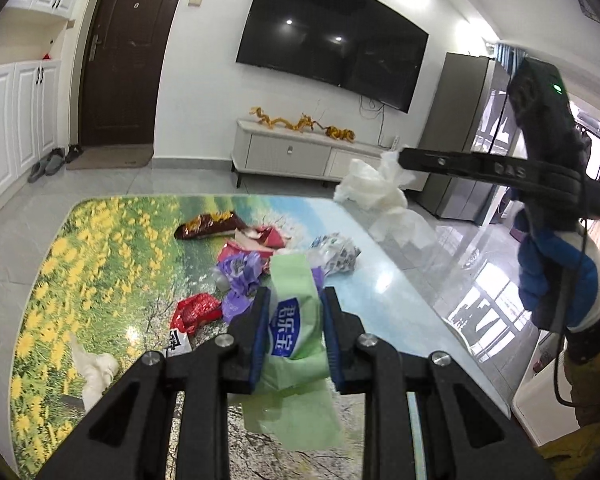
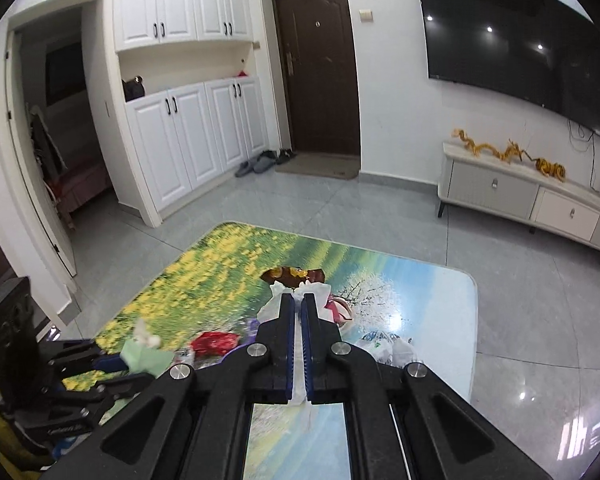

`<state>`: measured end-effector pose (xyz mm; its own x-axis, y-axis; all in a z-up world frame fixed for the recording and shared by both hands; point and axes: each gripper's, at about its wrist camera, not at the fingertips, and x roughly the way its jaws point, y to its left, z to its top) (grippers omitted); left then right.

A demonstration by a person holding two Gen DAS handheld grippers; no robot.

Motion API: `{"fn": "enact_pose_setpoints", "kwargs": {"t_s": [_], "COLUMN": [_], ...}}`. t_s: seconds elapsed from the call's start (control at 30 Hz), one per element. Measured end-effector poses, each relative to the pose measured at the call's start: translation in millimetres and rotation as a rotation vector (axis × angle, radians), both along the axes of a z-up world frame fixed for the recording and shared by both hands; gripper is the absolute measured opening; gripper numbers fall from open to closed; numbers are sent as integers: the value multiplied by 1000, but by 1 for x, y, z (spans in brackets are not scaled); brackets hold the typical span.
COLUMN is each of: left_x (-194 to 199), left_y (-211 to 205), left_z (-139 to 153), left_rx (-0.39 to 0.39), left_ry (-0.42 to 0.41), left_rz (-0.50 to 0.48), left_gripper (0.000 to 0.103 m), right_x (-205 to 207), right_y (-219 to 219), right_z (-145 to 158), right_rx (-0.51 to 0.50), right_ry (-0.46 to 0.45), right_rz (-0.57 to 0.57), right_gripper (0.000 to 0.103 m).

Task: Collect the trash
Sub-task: 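Carry both items over the bin and open both tools to drop them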

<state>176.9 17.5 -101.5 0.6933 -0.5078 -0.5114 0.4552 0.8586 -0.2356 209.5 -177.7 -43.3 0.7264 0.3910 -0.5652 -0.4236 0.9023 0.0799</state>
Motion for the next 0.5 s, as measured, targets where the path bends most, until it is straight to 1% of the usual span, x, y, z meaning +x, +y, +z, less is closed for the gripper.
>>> {"fn": "enact_pose_setpoints", "kwargs": {"t_s": [0.13, 0.27, 0.4, 0.43, 0.5], "left_x": [-11, -13, -6, -4, 1], "left_y": [-15, -48, -100, -121, -150], "left_z": [17, 31, 45, 48, 52], "left_rx": [5, 8, 11, 17, 19], "left_ry": [-26, -29, -21, -17, -3], "left_rz": [-34, -114, -218, -255, -307], "left_gripper": [24, 24, 24, 24, 24], "right_x": [-33, -57, -80, -87, -95], "right_y": [-15, -45, -89, -104, -128], "right_z": [12, 16, 17, 16, 11], "right_rx": [9, 26, 42, 43, 47], "right_ry": [-34, -56, -69, -71, -67], "right_rz": [-20, -76, -164, -194, -242], "right_gripper": [4, 4, 4, 4, 4]}}
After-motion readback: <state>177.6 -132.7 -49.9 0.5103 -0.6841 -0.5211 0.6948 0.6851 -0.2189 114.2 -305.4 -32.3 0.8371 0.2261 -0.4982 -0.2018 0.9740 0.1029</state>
